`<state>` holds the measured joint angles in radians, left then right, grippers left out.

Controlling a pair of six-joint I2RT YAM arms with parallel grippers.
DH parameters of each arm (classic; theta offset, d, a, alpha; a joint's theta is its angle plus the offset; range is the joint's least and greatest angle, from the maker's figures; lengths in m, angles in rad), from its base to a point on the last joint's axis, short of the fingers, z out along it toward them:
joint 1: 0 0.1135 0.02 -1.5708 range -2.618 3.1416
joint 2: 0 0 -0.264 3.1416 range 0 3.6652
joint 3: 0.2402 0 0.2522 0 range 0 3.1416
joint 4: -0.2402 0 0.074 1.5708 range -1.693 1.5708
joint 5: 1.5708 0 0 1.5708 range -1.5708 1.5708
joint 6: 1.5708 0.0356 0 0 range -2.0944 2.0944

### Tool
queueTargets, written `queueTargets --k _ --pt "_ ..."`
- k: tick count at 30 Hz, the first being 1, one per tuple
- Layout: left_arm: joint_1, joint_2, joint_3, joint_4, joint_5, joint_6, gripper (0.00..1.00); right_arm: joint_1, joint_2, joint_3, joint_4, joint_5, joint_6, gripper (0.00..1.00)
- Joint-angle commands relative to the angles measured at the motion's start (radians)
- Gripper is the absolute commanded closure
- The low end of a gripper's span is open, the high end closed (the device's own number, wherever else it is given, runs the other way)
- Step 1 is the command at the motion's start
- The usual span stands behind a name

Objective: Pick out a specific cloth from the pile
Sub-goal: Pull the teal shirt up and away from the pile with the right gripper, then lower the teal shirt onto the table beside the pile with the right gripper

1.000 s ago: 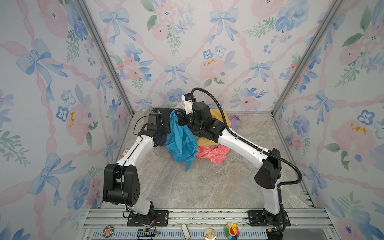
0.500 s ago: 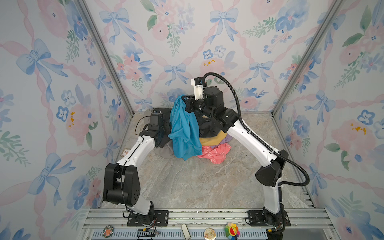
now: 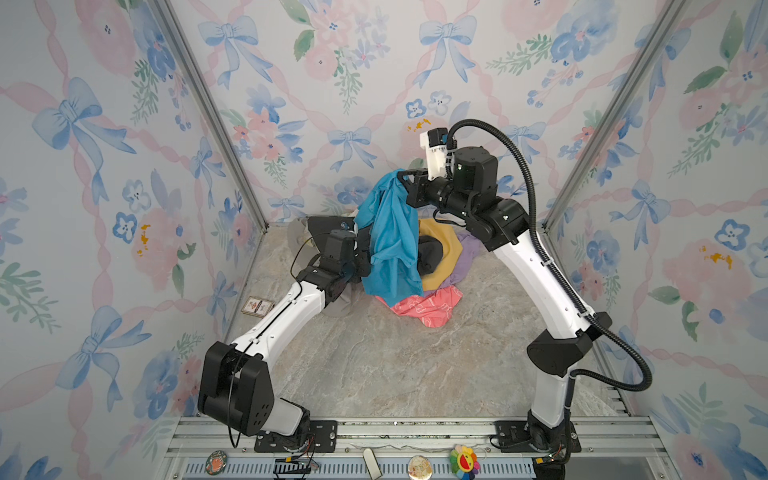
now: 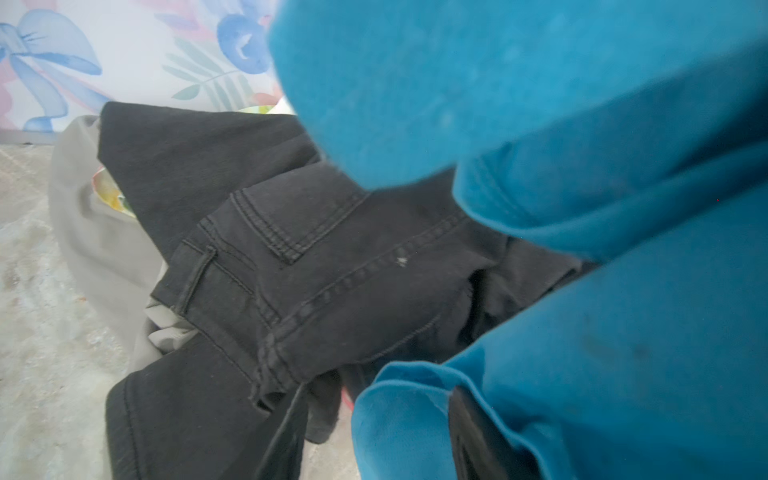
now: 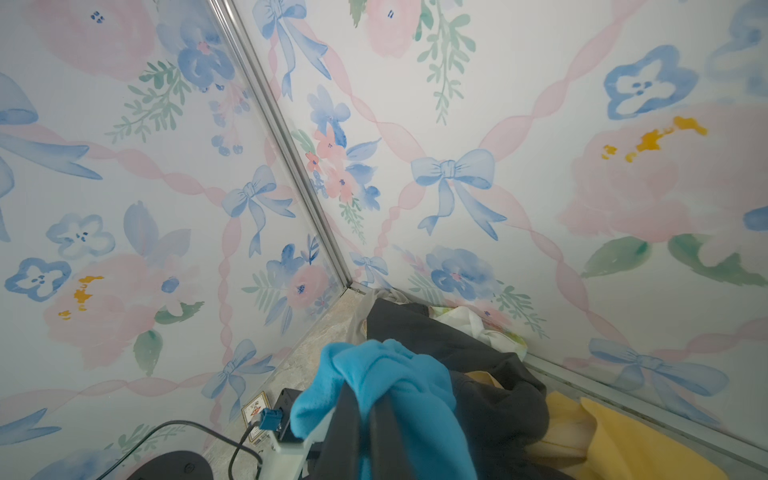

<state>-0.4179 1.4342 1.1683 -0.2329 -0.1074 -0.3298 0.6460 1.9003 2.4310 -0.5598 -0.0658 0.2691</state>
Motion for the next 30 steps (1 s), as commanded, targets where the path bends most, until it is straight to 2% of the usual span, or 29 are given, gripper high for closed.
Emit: queueTargets --k 1,7,16,19,22,30 --pt "-0.07 -0.038 -0.016 0.009 -0.012 0.042 0.43 -0.061 -0.122 0.04 -0.04 -0.004 -0.037 1.0" --pt "-0.211 -0.058 -0.025 0.019 0.017 0.081 0.41 -0.192 -0.215 0.045 -0.107 -0.015 -0.033 1.0" --pt "-0.344 -0.065 -0.055 0.051 0.075 0.146 0.41 -0.412 -0.329 -0.006 -0.234 -0.055 -0.028 1.0" --pt "-0.378 -0.067 -0.063 0.056 0.149 0.188 0.41 -0.473 -0.381 -0.09 -0.231 -0.037 -0.046 1.0" --pt "-0.402 -0.062 -0.075 0.067 0.173 0.208 0.4 -0.539 -0.422 -0.191 -0.206 -0.041 -0.044 1.0" --pt "-0.441 -0.037 -0.095 0.088 0.119 0.224 0.39 -0.677 -0.438 -0.323 -0.166 -0.078 -0.026 1.0"
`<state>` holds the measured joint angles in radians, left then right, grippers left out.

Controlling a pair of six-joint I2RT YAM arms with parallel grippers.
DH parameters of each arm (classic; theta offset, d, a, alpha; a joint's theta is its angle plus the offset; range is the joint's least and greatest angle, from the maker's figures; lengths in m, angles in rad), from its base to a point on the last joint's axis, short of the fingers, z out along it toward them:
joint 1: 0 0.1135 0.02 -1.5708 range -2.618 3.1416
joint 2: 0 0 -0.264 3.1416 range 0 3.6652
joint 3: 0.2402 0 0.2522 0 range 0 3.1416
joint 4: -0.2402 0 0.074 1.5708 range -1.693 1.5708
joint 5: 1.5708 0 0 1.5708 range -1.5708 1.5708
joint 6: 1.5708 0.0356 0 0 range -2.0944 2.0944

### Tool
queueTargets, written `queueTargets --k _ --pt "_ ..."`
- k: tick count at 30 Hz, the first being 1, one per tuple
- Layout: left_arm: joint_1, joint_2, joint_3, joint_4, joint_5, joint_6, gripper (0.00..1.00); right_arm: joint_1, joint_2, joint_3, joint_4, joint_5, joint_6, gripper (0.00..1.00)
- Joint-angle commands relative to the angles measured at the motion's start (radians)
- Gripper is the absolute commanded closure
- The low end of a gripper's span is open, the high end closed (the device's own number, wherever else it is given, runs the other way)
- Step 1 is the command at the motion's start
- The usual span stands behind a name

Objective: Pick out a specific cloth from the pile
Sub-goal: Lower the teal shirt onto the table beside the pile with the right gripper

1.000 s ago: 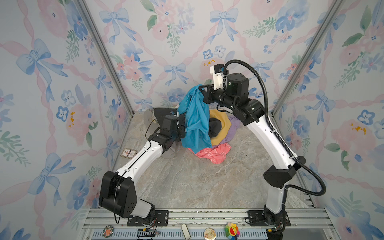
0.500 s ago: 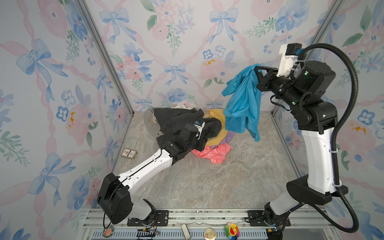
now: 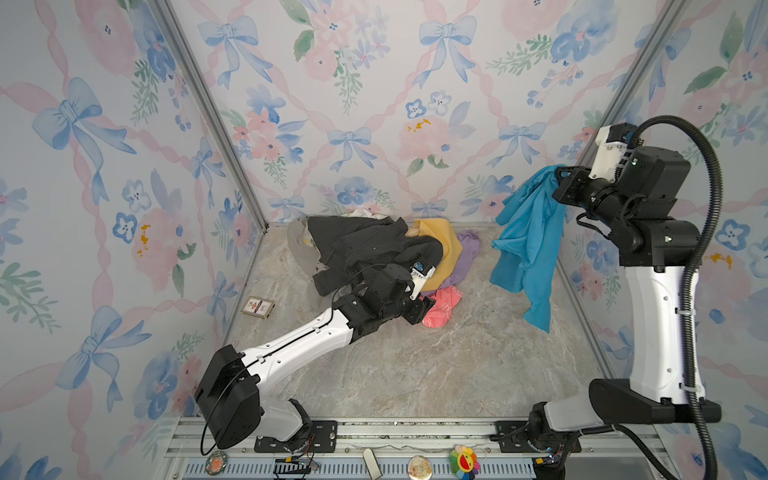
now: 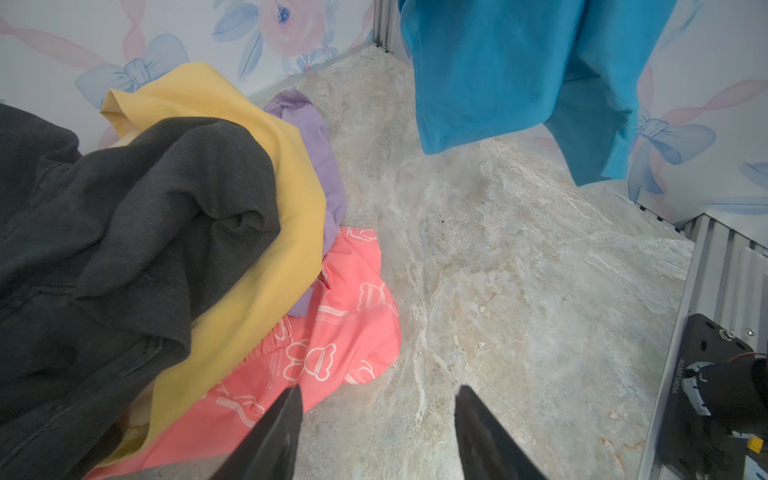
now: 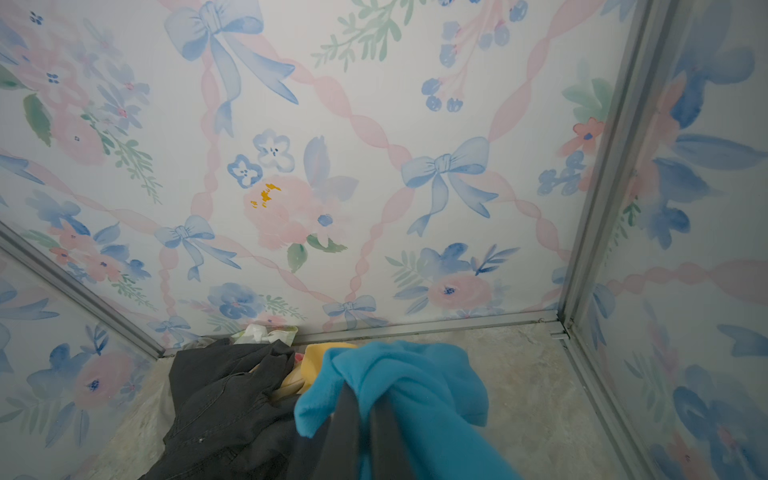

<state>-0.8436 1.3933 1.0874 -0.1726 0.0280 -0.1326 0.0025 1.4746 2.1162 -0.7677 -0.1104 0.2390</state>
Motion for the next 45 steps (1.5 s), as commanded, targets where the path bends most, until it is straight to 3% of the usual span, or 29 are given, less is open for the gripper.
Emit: queueTargets --k 1,12,32,45 --pt "-0.021 0.009 -0.017 0.03 -0.019 0.027 0.39 -0.051 -0.009 -0.009 0.045 -0.044 0.008 1.0" --pt "-0.071 0.019 -0.021 0.031 -0.081 0.032 0.38 -0.104 0.1 0.003 0.08 -0.066 -0.044 1.0" --pt "-0.071 0.047 -0.022 0.029 -0.109 0.029 0.38 -0.137 0.337 0.043 0.301 0.063 -0.074 1.0" --pt "-0.058 0.055 -0.019 0.03 -0.131 0.024 0.38 -0.162 0.199 -0.378 0.485 0.122 -0.1 1.0"
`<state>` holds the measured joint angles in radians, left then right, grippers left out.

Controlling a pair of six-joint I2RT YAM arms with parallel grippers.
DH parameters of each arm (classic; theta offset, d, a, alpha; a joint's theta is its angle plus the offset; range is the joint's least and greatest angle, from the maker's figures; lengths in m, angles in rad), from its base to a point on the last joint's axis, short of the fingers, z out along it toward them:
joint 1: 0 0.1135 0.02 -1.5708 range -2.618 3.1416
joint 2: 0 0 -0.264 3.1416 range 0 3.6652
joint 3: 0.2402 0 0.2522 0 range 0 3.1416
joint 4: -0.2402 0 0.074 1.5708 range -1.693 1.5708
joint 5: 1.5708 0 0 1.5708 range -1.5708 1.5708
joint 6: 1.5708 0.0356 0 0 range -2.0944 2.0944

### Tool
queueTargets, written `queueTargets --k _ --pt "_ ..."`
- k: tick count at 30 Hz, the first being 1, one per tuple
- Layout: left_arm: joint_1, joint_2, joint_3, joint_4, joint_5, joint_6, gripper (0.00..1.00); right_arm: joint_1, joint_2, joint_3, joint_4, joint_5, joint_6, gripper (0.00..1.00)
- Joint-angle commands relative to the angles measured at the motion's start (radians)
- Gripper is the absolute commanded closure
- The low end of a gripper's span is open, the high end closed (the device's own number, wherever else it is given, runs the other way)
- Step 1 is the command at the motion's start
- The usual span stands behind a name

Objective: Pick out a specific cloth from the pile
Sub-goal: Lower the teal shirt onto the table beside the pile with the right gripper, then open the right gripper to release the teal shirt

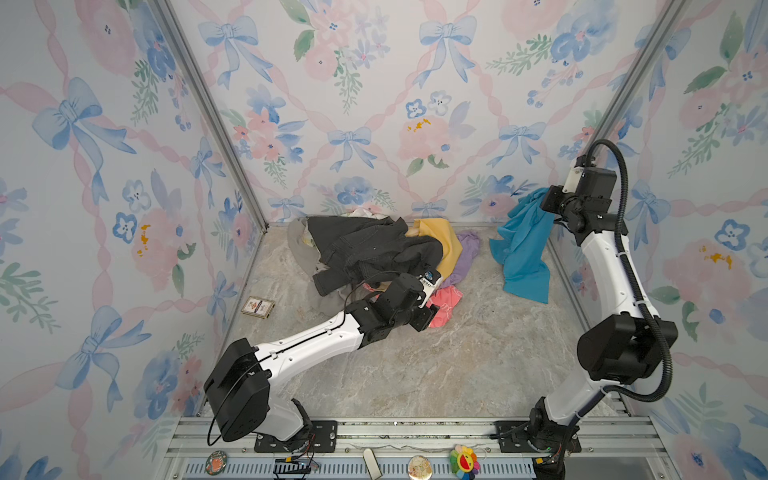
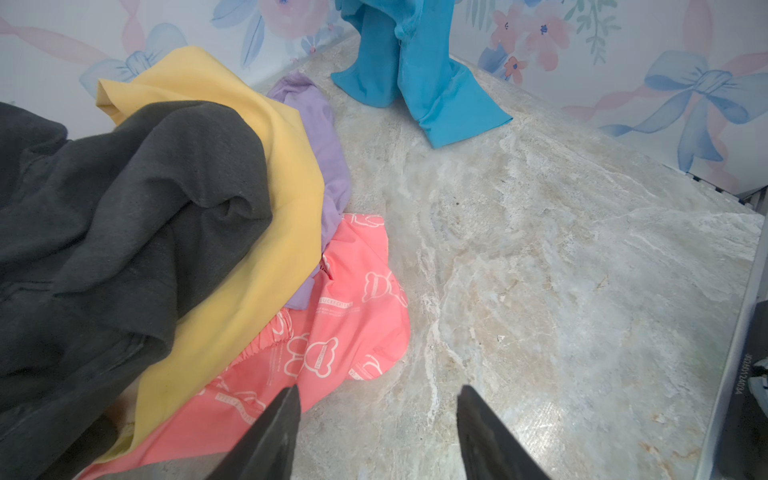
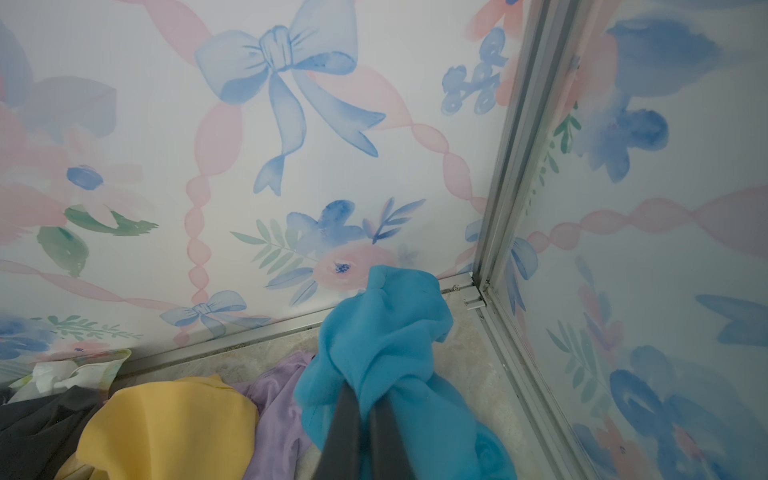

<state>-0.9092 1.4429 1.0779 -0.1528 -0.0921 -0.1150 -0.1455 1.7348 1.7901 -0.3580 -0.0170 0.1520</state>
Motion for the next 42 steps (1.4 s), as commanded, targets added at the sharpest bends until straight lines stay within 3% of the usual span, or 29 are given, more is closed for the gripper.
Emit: queueTargets --k 1,14,19,31,42 --pt "0.007 0.004 -0.01 0.009 -0.009 0.005 0.38 -0.017 -0.073 -0.083 0.083 0.035 -0.012 1.0" --pt "0.008 -0.004 -0.012 0.01 -0.025 0.001 0.39 -0.03 -0.085 -0.263 0.02 0.047 0.002 1.0" --pt "0.007 -0.006 -0.011 0.009 -0.038 -0.002 0.38 -0.042 0.008 -0.261 -0.024 0.028 0.001 1.0" --pt "0.026 -0.034 -0.016 0.02 -0.053 -0.018 0.38 -0.042 0.236 -0.133 -0.154 -0.001 0.004 1.0" --pt "0.166 -0.116 -0.059 0.113 0.063 -0.081 0.37 -0.045 0.398 -0.013 -0.289 -0.037 -0.002 0.97"
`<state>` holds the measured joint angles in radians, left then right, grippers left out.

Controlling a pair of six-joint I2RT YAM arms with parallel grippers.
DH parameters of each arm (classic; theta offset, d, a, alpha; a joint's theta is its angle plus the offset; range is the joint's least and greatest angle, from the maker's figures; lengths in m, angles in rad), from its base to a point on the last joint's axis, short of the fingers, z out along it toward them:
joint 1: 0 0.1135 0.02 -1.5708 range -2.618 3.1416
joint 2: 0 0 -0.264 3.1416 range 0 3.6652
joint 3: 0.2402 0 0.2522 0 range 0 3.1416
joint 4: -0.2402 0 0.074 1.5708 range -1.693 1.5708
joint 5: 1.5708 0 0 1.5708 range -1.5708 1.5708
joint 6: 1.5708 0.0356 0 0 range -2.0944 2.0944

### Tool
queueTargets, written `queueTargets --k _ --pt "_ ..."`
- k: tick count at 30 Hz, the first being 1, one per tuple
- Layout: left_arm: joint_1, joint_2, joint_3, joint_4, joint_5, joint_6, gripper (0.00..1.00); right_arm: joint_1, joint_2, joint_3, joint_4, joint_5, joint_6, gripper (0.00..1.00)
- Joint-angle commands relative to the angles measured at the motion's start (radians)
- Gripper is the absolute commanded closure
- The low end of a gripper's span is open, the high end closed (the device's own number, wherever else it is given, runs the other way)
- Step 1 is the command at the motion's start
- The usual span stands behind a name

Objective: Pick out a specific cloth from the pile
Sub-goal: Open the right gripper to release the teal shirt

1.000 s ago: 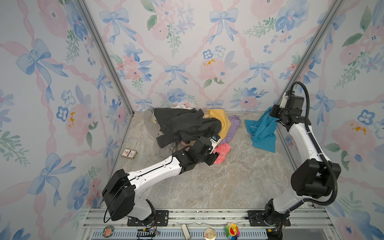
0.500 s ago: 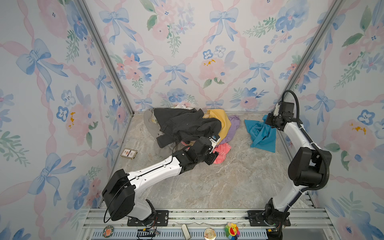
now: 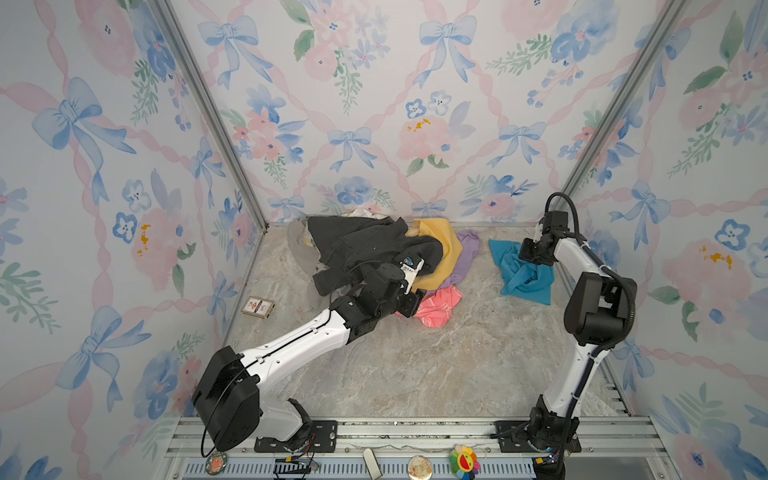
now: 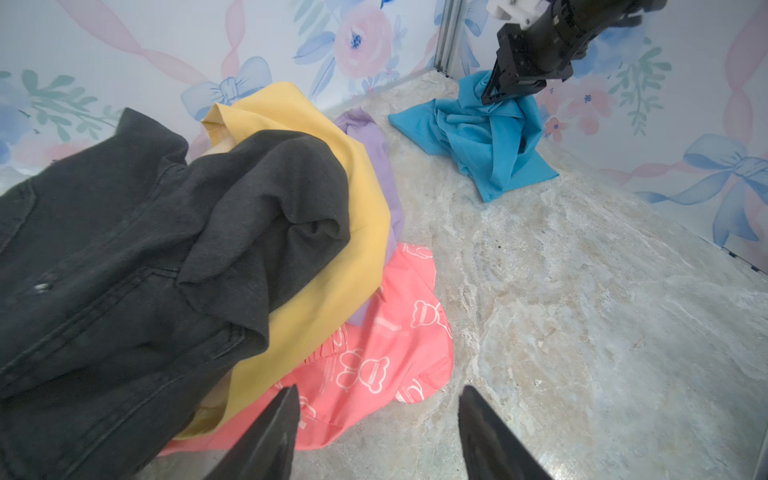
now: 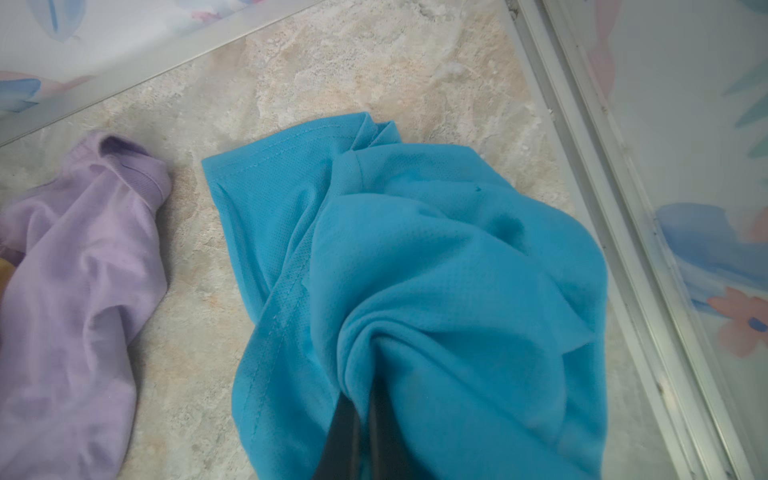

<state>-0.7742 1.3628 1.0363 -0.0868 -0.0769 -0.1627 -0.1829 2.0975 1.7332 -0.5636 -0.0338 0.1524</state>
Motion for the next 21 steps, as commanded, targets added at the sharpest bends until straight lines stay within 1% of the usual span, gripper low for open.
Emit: queueTargets --k 1,6,9,10,12,13,15,17,21 --pt "0.048 -0.044 -0.021 0.052 0.052 -0.035 0.37 -0.008 0.048 0.055 -0.093 -0.026 -0.002 0.94" --pt "0.131 -0.075 -0.038 0.082 0.07 -0.049 0.36 -0.009 0.105 0.103 -0.141 -0.04 0.004 0.84" --pt "0.183 -0.09 -0.051 0.108 0.086 -0.064 0.35 -0.006 0.13 0.133 -0.17 -0.045 0.005 0.73" --pt "0.2 -0.094 -0.054 0.114 0.091 -0.068 0.35 -0.006 0.134 0.142 -0.177 -0.052 0.004 0.65" --pt "0.227 -0.1 -0.057 0.122 0.095 -0.072 0.35 0.0 0.128 0.149 -0.18 -0.061 -0.003 0.54" --pt "0.242 -0.102 -0.06 0.124 0.093 -0.071 0.35 0.004 0.122 0.153 -0.182 -0.055 -0.008 0.51" --pt "0.272 -0.11 -0.068 0.135 0.092 -0.067 0.34 0.012 0.109 0.172 -0.194 -0.049 -0.014 0.44" --pt "0.309 -0.115 -0.071 0.148 0.101 -0.075 0.34 0.012 0.11 0.227 -0.232 -0.053 -0.004 0.4" --pt "0.379 -0.123 -0.086 0.173 0.11 -0.087 0.33 0.031 0.087 0.338 -0.295 -0.09 0.004 0.3"
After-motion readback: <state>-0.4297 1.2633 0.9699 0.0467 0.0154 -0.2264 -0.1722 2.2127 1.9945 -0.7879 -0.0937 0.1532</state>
